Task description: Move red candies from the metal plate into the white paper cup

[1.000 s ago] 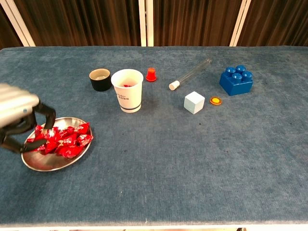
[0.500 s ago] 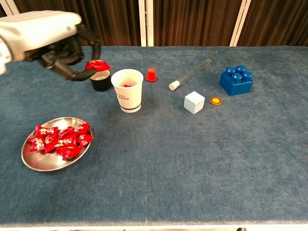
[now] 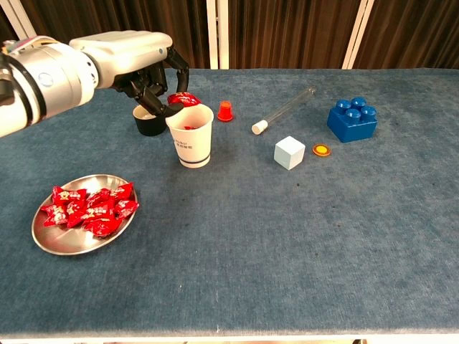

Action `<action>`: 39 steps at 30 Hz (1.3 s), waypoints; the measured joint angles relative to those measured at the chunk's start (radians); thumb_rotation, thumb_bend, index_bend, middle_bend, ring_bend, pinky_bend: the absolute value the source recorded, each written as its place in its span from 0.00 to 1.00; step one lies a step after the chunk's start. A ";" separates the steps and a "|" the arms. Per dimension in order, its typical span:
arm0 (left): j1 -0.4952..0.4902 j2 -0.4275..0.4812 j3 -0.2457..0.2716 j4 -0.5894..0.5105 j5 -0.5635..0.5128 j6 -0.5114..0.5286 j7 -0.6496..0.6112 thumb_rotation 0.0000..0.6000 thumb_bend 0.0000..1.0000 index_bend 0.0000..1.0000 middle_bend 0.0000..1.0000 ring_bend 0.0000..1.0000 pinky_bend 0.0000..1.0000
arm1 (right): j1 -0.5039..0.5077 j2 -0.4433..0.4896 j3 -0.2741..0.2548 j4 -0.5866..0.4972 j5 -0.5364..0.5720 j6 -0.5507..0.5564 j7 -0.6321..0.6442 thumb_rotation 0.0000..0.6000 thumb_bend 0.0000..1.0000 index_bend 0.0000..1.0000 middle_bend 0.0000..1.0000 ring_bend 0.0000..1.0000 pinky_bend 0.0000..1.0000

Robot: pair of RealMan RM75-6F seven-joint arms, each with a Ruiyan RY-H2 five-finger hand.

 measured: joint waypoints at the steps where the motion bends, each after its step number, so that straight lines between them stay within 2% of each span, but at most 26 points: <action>1: -0.006 -0.003 0.001 0.003 -0.013 0.001 0.007 1.00 0.28 0.40 0.93 0.85 0.83 | 0.000 0.000 0.000 0.000 0.000 0.000 0.000 1.00 0.28 0.00 0.03 0.00 0.00; 4: -0.021 -0.011 0.007 0.009 -0.052 0.009 0.024 1.00 0.23 0.32 0.93 0.85 0.83 | -0.002 0.002 0.000 -0.001 0.003 0.000 0.000 1.00 0.28 0.00 0.03 0.00 0.00; 9: -0.024 0.003 0.029 -0.015 -0.054 0.034 0.027 1.00 0.22 0.28 0.92 0.85 0.83 | -0.001 0.003 0.002 -0.004 -0.001 0.002 -0.001 1.00 0.28 0.00 0.03 0.00 0.00; 16: 0.031 0.073 0.075 -0.104 0.069 0.112 -0.035 1.00 0.22 0.28 0.92 0.84 0.83 | 0.001 0.005 0.005 -0.006 -0.007 0.005 -0.002 1.00 0.28 0.00 0.03 0.00 0.00; 20: 0.084 0.123 0.129 -0.151 0.186 0.168 -0.081 1.00 0.22 0.30 0.92 0.84 0.83 | 0.003 0.003 0.005 -0.005 -0.014 0.008 -0.001 1.00 0.28 0.00 0.03 0.00 0.00; 25: 0.171 0.169 0.244 -0.187 0.322 0.233 -0.127 1.00 0.22 0.39 0.92 0.84 0.83 | 0.007 -0.002 0.004 -0.006 -0.022 0.006 -0.004 1.00 0.28 0.00 0.03 0.00 0.00; 27: 0.203 0.177 0.287 -0.188 0.338 0.242 -0.128 1.00 0.23 0.42 0.92 0.84 0.83 | 0.008 -0.002 0.003 -0.007 -0.024 0.005 -0.005 1.00 0.28 0.00 0.03 0.00 0.00; 30: 0.233 0.168 0.323 -0.169 0.336 0.240 -0.113 1.00 0.23 0.43 0.92 0.84 0.83 | 0.009 0.001 0.003 -0.011 -0.028 0.005 -0.009 1.00 0.28 0.00 0.03 0.00 0.00; 39: 0.287 0.123 0.368 -0.106 0.306 0.238 -0.036 1.00 0.24 0.43 0.92 0.84 0.83 | 0.013 0.009 0.002 -0.028 -0.033 0.002 -0.021 1.00 0.28 0.00 0.03 0.00 0.00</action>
